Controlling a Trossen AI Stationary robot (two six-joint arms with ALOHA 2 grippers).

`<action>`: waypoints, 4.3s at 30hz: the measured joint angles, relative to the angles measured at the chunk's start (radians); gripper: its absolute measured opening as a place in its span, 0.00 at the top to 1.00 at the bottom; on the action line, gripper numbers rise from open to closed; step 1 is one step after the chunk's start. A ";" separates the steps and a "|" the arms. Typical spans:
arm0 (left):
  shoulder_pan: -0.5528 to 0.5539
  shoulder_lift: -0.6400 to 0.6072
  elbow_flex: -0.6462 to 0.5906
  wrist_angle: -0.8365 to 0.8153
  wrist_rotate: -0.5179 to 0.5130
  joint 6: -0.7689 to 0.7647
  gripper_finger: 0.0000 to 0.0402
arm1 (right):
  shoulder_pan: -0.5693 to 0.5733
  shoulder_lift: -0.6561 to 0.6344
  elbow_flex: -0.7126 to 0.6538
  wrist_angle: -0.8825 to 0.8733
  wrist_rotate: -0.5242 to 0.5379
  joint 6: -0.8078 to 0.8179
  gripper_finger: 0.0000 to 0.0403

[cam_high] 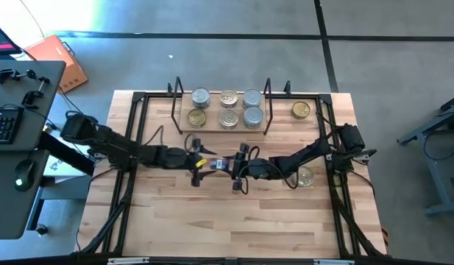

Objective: Stack canned seafood by type on shelf
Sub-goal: Stack the blue-pink tuna can on top of the blue-pink tuna can on the shelf

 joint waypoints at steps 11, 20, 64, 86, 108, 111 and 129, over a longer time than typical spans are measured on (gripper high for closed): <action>0.024 0.090 0.096 -0.111 0.001 0.007 0.42 | 0.001 0.000 0.002 -0.007 0.003 0.006 0.56; 0.024 0.088 0.038 -0.061 0.011 0.011 0.57 | 0.001 -0.024 0.002 -0.049 -0.001 -0.014 0.37; 0.052 0.082 -0.305 0.931 0.216 0.113 0.57 | 0.065 -0.072 0.106 0.018 0.097 -0.253 0.20; 0.048 0.080 -0.311 0.810 0.118 0.122 0.52 | 0.024 -0.070 0.359 -0.520 0.061 -0.088 0.55; -0.072 0.079 -0.320 0.643 -0.093 -0.143 0.17 | -0.382 0.174 0.761 -0.948 0.448 -0.430 0.55; -0.077 0.079 -0.320 0.643 -0.093 -0.143 0.17 | -0.431 0.199 0.760 -0.939 0.444 -0.476 0.55; -0.076 0.079 -0.320 0.643 -0.093 -0.140 0.17 | -0.531 0.197 0.760 -0.973 0.215 -0.529 0.55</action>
